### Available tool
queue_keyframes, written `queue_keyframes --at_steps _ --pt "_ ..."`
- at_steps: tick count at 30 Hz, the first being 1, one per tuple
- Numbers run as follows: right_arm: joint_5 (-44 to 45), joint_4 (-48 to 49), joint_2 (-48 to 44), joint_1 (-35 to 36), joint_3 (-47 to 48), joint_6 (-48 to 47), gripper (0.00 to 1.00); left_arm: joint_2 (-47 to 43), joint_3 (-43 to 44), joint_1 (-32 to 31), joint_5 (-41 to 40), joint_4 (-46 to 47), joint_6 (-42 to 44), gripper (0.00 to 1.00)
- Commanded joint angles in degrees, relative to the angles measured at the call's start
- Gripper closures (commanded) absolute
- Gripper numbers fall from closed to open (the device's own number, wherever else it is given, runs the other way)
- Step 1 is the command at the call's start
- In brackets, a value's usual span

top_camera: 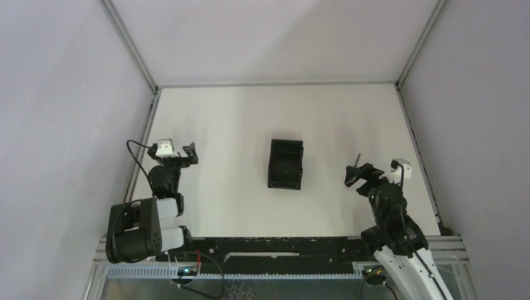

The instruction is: Put the screwdriver in the bin

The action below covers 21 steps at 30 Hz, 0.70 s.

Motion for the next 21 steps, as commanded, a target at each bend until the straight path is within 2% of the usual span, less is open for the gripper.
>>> queue_keyframes --at_steps 1,4,8,11,14,16,19,21 --pt "3.2 2.5 -0.3 0.0 0.3 2.5 0.01 -0.2 -0.2 0.1 0.2 1.7 0.1 0.00" --pt "4.9 2.9 -0.7 0.0 3.0 1.7 0.00 -0.2 -0.3 0.1 0.2 1.7 0.1 0.00" --pt "-0.5 10.1 0.4 0.0 8.3 -6.1 0.00 -0.2 -0.3 0.1 0.2 1.6 0.1 0.00" --pt "-0.5 11.5 8.2 -0.1 16.3 -10.7 0.00 -0.2 -0.3 0.1 0.2 1.7 0.1 0.00" --pt "-0.1 3.7 22.9 -0.4 31.1 -15.1 0.00 -0.2 -0.2 0.0 0.1 1.7 0.1 0.00" --pt "-0.8 -4.7 33.5 -1.5 43.0 -16.3 0.00 -0.2 -0.2 0.1 0.2 1.7 0.1 0.00" --pt "-8.2 -23.1 50.7 -7.8 65.4 -12.6 0.00 -0.2 -0.2 0.0 0.2 1.7 0.1 0.00" --pt "-15.4 -33.3 59.1 -13.0 75.0 -10.8 0.00 -0.2 -0.2 0.1 0.2 1.7 0.1 0.00"
